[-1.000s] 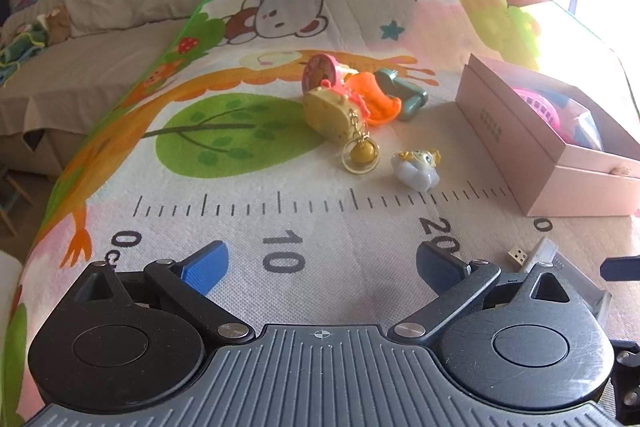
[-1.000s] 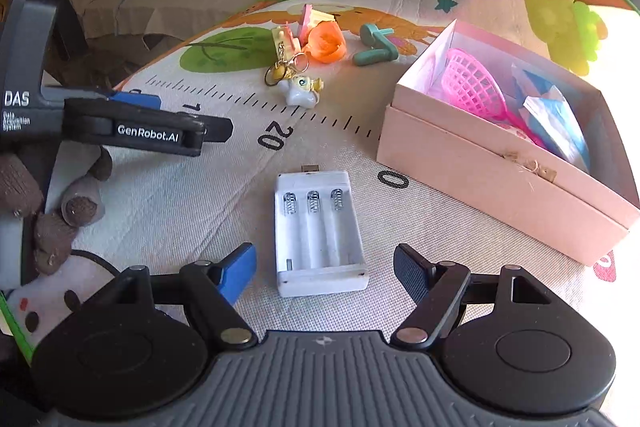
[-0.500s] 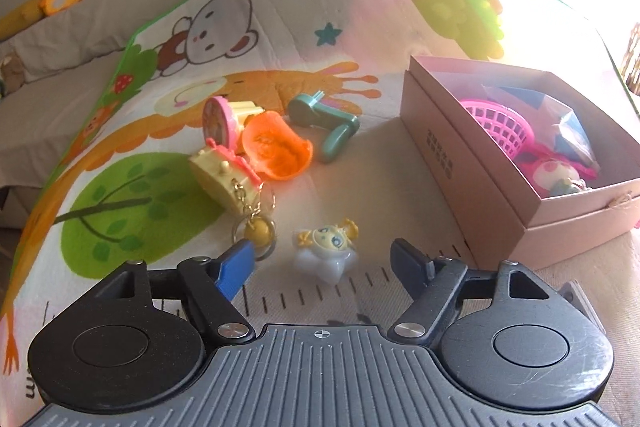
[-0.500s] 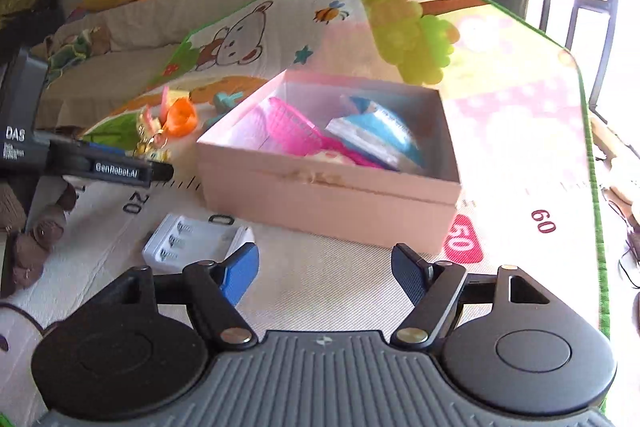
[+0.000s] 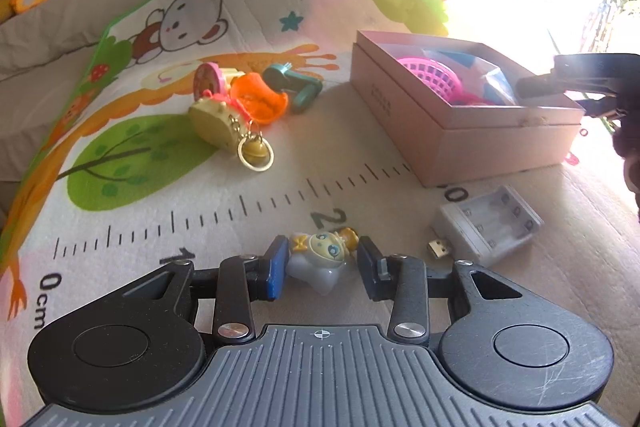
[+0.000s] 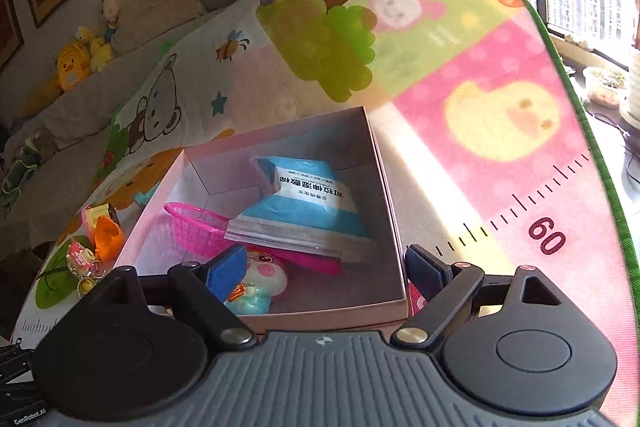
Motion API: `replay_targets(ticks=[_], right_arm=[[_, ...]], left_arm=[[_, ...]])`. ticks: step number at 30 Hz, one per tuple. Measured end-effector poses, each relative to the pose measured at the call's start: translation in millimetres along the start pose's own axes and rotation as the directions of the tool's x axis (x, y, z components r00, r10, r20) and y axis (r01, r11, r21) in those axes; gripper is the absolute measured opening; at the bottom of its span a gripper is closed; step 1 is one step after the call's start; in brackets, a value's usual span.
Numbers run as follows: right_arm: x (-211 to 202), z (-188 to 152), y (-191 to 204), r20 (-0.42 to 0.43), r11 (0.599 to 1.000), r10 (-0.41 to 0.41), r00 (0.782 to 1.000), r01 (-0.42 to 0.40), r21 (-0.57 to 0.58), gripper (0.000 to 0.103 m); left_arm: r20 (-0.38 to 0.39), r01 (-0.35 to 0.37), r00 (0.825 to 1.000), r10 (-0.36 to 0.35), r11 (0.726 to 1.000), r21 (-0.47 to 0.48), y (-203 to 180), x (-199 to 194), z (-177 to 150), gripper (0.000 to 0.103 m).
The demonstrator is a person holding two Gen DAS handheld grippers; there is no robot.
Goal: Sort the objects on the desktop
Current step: 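Grasp the small white figurine with the left tool while the right tool holds the battery holder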
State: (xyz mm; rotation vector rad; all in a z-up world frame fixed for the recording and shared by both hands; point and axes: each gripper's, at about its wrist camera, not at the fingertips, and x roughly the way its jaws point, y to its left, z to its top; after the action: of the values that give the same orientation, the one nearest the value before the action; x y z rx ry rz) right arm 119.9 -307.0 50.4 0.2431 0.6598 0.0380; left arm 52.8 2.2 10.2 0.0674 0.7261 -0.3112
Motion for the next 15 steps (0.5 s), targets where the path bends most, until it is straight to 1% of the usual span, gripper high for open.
replay_targets(ticks=[2, 4, 6, 7, 8, 9, 10, 11, 12, 13, 15], right_arm=[[0.7, -1.6, 4.4, -0.006, 0.999, 0.028, 1.0, -0.028, -0.017, 0.088], [-3.9, -4.1, 14.0, 0.014, 0.999, 0.015, 1.0, -0.014, -0.052, 0.087], [-17.8, -9.3, 27.3, 0.073, 0.993, -0.022, 0.997, 0.031, -0.113, 0.088], [-28.3, -13.7, 34.4, 0.1, 0.988, -0.026, 0.995, 0.04, -0.146, 0.088], [-37.2, -18.6, 41.3, 0.117, 0.984, -0.023, 0.993, 0.044, -0.172, 0.091], [-44.1, -23.8, 47.9, 0.131, 0.98, -0.017, 0.991, 0.043, -0.196, 0.097], [-51.9, -30.9, 56.1, 0.138, 0.972, -0.004, 0.99, 0.036, -0.233, 0.101], [-55.5, -37.9, 64.0, 0.123, 0.963, 0.015, 0.992, 0.019, -0.269, 0.103], [-56.2, -44.3, 70.1, 0.094, 0.956, 0.03, 0.995, -0.001, -0.294, 0.103], [-55.3, -52.2, 77.4, 0.049, 0.948, 0.05, 0.998, -0.033, -0.315, 0.103], [-50.5, -70.8, 90.8, -0.046, 0.938, 0.093, 0.995, -0.103, -0.331, 0.103]], left_arm=[[-0.004, 0.025, 1.0, -0.025, 1.0, -0.003, 0.0, -7.9, -6.6, 0.043], [-0.002, 0.025, 1.0, -0.025, 1.0, -0.005, -0.3, -13.9, -11.6, 0.044], [0.004, 0.005, 1.0, -0.005, 1.0, -0.001, 0.2, -17.3, -14.9, 0.051], [0.008, -0.013, 1.0, 0.013, 1.0, 0.002, 1.0, -18.4, -16.5, 0.058], [0.01, -0.037, 0.999, 0.037, 0.999, 0.007, 3.3, -18.8, -17.8, 0.06], [0.009, -0.059, 0.998, 0.059, 0.998, 0.008, 5.1, -18.8, -19.2, 0.062], [0.008, -0.077, 0.997, 0.077, 0.997, 0.006, 6.9, -18.6, -20.1, 0.066], [0.011, -0.099, 0.995, 0.099, 0.995, -0.001, 10.1, -19.4, -20.6, 0.069], [0.012, -0.114, 0.993, 0.114, 0.993, -0.008, 13.0, -19.9, -20.6, 0.07], [0.013, -0.125, 0.992, 0.125, 0.992, -0.015, 15.4, -20.8, -20.6, 0.071], [0.012, -0.136, 0.991, 0.137, 0.99, -0.032, 20.2, -22.0, -20.7, 0.073]])
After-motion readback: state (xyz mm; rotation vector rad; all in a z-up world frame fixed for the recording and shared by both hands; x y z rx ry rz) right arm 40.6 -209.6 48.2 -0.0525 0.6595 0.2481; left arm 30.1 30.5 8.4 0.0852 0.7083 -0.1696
